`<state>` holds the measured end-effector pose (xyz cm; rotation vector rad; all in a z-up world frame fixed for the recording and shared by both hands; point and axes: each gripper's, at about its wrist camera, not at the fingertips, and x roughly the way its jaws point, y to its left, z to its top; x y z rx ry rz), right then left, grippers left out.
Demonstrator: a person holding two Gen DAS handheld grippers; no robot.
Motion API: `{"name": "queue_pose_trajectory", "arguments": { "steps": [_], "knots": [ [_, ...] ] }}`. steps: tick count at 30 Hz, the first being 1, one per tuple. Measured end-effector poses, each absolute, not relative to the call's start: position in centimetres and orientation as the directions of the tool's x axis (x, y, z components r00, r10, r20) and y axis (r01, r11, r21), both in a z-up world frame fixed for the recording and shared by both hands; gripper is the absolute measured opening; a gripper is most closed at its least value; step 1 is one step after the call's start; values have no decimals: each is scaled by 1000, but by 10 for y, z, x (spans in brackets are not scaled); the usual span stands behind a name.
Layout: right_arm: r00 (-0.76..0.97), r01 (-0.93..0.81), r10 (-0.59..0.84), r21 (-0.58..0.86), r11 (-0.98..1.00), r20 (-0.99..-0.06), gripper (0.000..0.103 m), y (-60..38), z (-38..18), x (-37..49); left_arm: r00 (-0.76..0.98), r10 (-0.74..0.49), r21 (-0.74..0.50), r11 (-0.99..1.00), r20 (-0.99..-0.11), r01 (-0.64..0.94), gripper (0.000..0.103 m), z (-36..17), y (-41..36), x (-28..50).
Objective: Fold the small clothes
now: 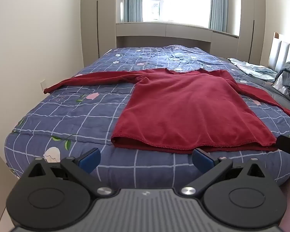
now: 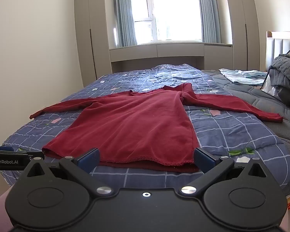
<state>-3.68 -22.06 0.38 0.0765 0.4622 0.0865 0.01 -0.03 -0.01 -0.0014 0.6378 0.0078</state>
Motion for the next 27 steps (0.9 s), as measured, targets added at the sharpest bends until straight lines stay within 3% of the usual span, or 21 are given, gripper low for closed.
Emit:
{"name": "queue_pose_trajectory", "arguments": {
  "steps": [27],
  "knots": [
    [891,-66,102,96,993,-443,103,-221,3,-37,805,20,8,1000,-592,-18,103,0,5,-1]
  ]
}}
